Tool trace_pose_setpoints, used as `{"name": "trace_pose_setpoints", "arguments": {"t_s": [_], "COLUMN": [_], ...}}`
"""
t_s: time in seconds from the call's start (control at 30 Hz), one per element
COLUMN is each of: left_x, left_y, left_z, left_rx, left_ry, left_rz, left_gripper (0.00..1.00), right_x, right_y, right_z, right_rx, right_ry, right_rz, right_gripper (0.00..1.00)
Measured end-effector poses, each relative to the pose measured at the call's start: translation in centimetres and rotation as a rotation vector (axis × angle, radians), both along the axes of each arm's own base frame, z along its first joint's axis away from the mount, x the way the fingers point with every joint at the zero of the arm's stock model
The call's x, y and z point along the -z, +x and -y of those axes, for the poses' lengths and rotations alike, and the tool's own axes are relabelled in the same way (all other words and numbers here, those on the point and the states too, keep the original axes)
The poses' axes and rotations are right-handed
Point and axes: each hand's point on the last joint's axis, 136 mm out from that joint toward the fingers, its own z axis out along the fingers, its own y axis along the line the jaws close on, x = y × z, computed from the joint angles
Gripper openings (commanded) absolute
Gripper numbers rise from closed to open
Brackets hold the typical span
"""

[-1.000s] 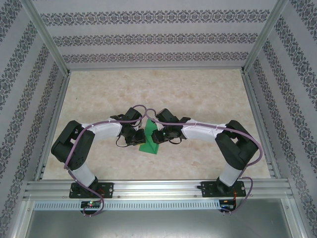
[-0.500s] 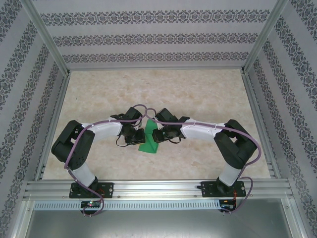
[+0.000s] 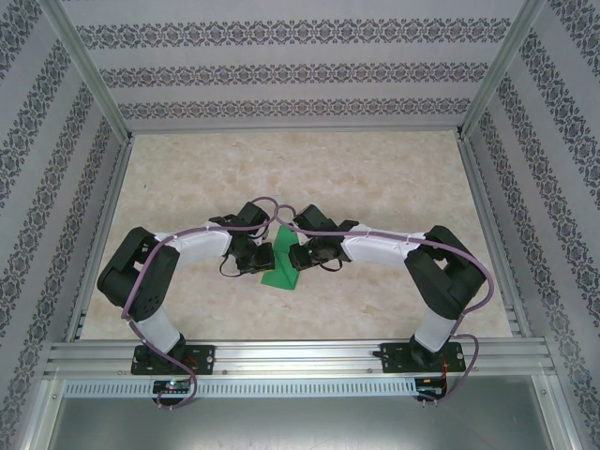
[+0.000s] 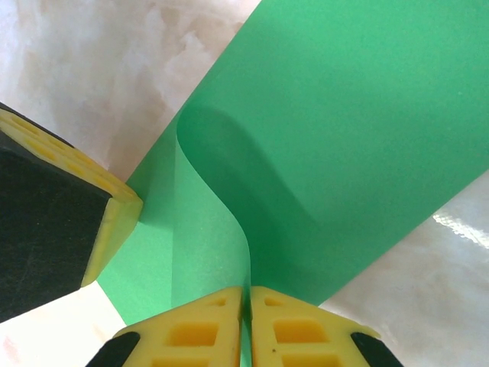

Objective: Fold a paper plane with a square sheet of paper (pick it up from the middle)
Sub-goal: Fold the triangle a second time at the center of the table.

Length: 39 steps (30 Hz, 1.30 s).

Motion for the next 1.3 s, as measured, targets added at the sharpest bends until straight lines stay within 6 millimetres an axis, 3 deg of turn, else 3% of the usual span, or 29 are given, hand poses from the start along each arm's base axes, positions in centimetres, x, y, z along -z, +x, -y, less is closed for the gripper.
{"name": "trace_pose_setpoints", "arguments": {"t_s": [0.53,0.77,0.93,1.3], "left_x": [0.0,0.0,0.0,0.0], "left_y": [0.1,0.0,0.0,0.1], "left_z": [-0.1,-0.1,-0.1,-0.1], "left_rx": [-0.002,-0.001,-0.001,-0.002], "left_ry": [0.005,0.006,0.006,0.009], "left_rz": [0.004,0.003,0.003,0.005], "left_gripper": [0.13,0.13,0.13,0.13], "right_x": [0.3,0.4,0.5,0.6], "right_y": [0.4,-0.9,-1.8,-0.8], "right_z": [-0.3,-1.0,-0.4,0.6], "right_rx": [-0.019,-0.063,-0.07,-0.031], "right_ry": [-0.027,-0.013,-0.017,-0.08], "right_rz": [0.001,-0.026,-0.038,0.008], "right_gripper": [0.12,0.11,0.11,0.12]}}
